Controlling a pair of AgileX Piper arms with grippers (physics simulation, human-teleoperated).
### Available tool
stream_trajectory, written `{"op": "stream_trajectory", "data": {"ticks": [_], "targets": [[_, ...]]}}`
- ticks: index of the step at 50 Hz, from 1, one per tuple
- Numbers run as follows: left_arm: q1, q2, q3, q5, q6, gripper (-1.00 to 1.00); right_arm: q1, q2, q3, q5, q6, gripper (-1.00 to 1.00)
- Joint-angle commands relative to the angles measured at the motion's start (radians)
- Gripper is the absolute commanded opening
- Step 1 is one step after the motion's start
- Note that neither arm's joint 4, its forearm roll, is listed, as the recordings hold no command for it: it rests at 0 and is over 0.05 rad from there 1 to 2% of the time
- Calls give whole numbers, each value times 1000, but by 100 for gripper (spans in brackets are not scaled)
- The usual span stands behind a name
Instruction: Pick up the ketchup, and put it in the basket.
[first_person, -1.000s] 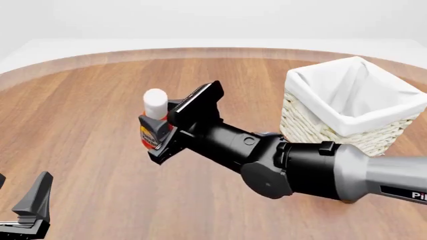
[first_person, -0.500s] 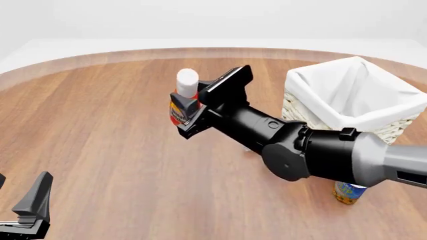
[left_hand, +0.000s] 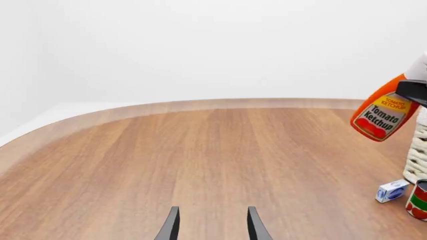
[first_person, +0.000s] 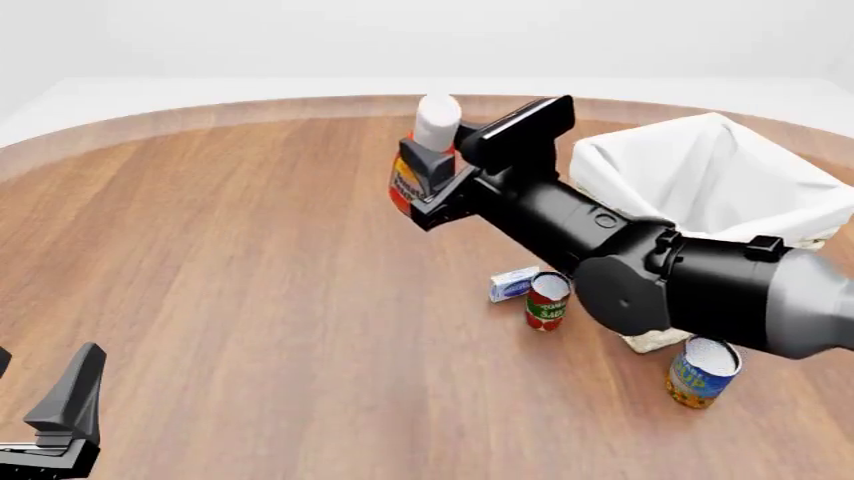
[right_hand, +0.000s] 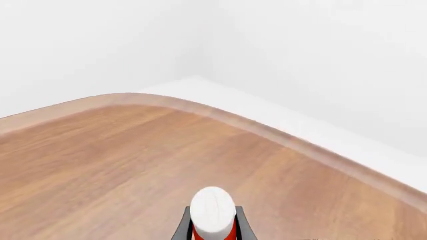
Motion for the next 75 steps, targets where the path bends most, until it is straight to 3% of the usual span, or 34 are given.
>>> {"op": "stream_trajectory", "data": {"ticks": [1, 24, 35, 56, 75], "targets": [[0, 0, 0, 0, 0, 100, -59, -40, 15, -20, 39, -100], [0, 0, 0, 0, 0, 100, -173, -116, 69, -69, 70, -100], [0, 0, 0, 0, 0, 100, -234, -145, 93, -91, 40, -100], [0, 0, 0, 0, 0, 100, -354, -181, 108, -81, 29, -100], [0, 0, 0, 0, 0, 100, -490, -202, 133, -56, 62, -100]]}}
